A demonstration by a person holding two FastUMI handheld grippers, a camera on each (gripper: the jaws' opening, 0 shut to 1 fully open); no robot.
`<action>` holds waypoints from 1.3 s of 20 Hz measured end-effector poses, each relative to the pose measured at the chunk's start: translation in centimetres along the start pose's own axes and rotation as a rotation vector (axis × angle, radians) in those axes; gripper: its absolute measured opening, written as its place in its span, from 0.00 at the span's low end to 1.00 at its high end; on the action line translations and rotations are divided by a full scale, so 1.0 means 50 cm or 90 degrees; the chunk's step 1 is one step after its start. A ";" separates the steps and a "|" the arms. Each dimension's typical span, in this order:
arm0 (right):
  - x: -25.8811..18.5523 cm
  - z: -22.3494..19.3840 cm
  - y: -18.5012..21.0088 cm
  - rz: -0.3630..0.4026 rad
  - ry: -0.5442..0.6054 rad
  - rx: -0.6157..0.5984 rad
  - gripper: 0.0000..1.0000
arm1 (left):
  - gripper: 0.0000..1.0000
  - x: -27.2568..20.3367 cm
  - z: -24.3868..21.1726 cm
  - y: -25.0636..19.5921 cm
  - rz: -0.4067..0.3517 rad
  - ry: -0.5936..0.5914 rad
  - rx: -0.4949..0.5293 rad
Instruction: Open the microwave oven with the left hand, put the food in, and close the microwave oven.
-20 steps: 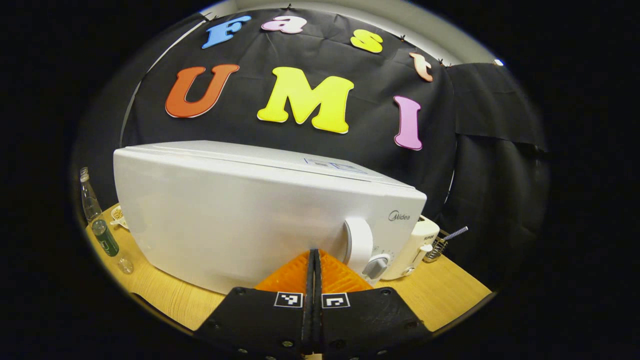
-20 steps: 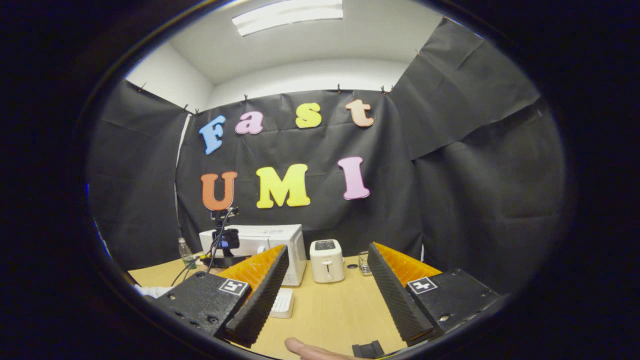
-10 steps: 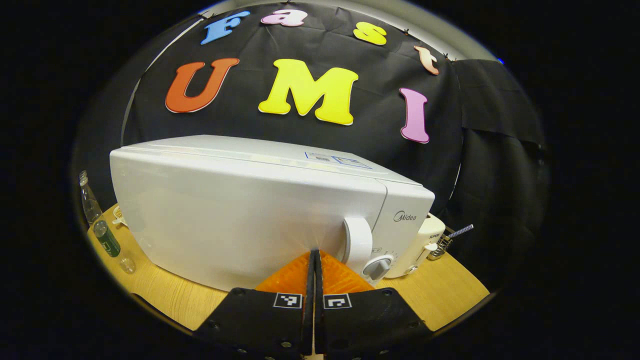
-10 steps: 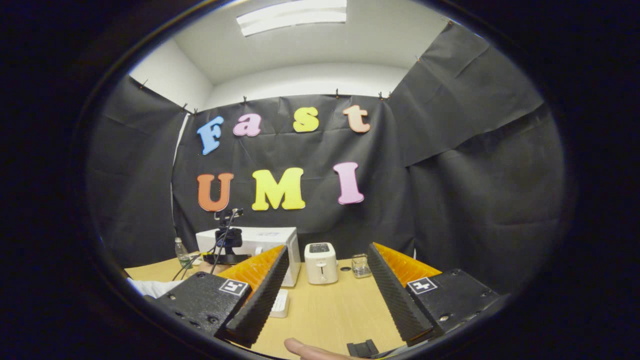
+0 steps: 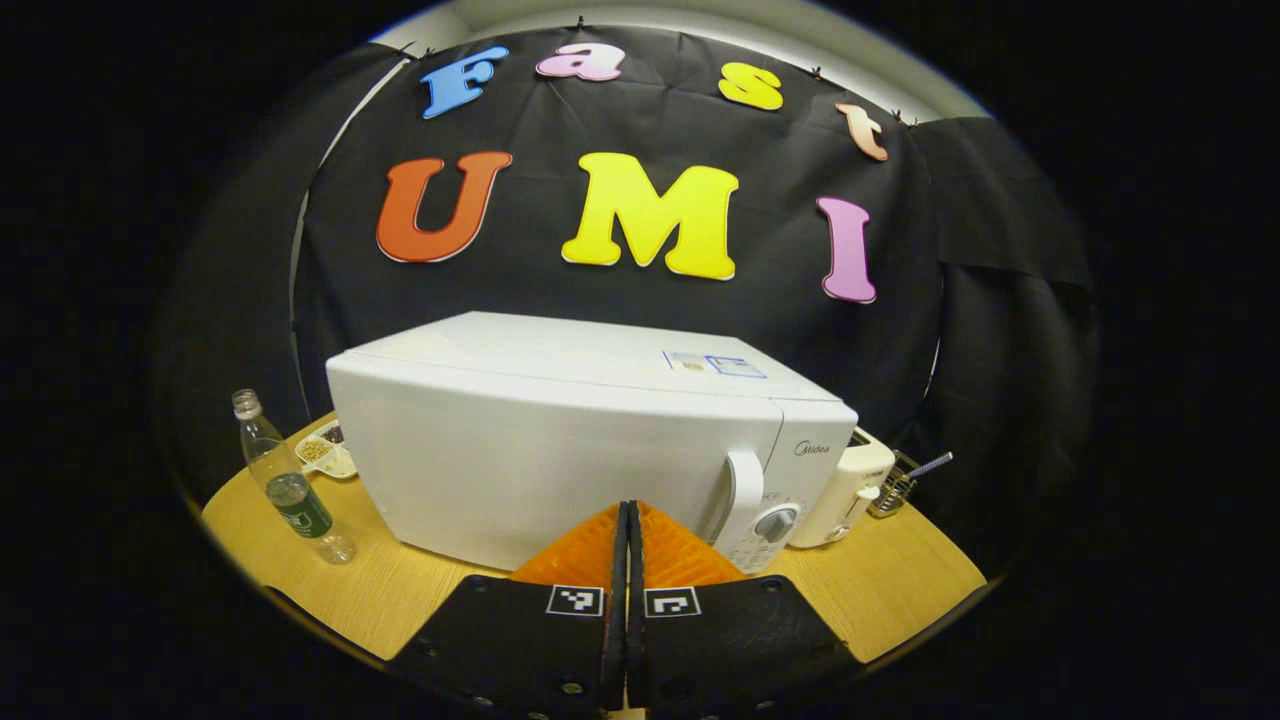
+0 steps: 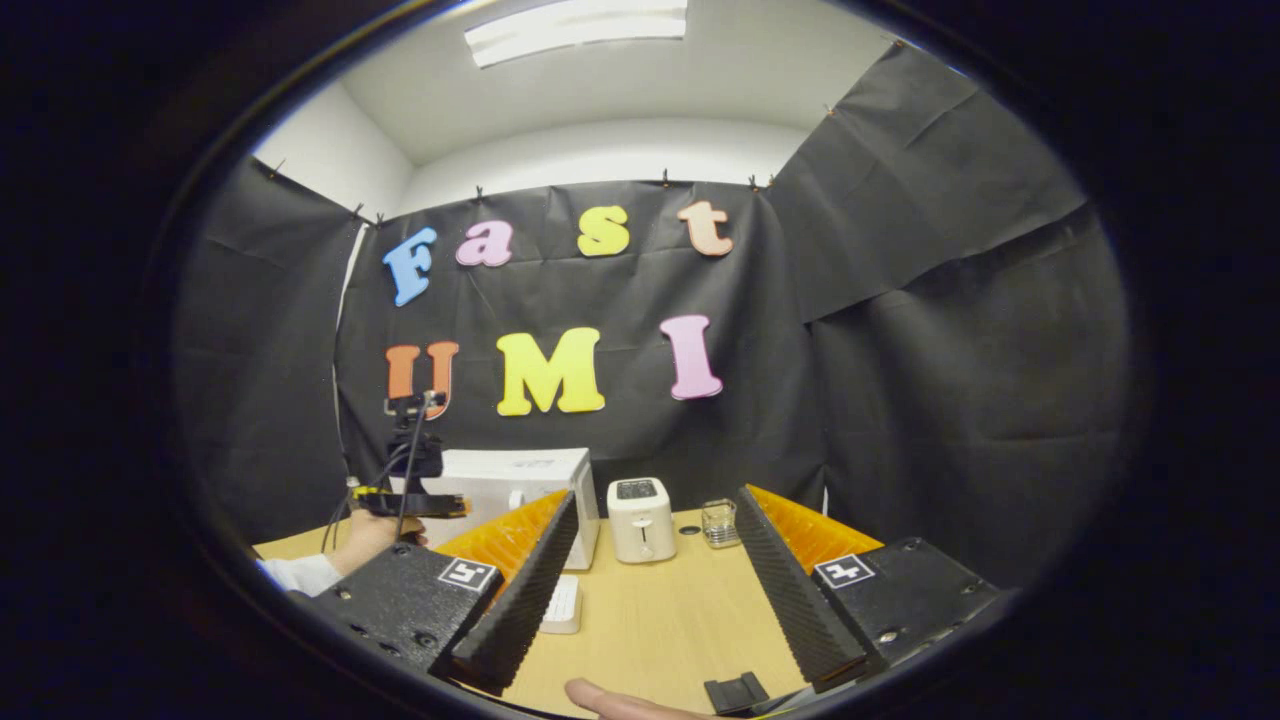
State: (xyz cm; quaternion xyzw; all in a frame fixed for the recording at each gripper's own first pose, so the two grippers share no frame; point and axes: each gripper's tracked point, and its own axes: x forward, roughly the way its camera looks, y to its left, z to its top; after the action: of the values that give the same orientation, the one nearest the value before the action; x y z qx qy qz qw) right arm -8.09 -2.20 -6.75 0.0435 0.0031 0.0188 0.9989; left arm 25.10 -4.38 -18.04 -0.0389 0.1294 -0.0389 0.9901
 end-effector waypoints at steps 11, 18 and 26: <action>0.014 -0.001 0.039 -0.002 0.016 0.031 0.89 | 0.92 -0.344 0.130 0.075 0.091 -0.119 0.084; 0.015 0.014 0.062 0.004 0.007 0.023 1.00 | 0.94 -0.518 0.118 0.101 0.097 -0.149 0.105; 0.017 0.016 0.107 0.025 0.003 0.020 0.89 | 0.94 -0.624 0.083 0.090 0.073 -0.161 0.063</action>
State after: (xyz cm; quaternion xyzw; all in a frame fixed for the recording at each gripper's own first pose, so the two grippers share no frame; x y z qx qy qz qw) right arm -7.44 3.07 -5.49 0.0590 0.0050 0.0382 0.9975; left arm -3.61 3.08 -6.54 0.0126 0.0032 0.0168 0.9998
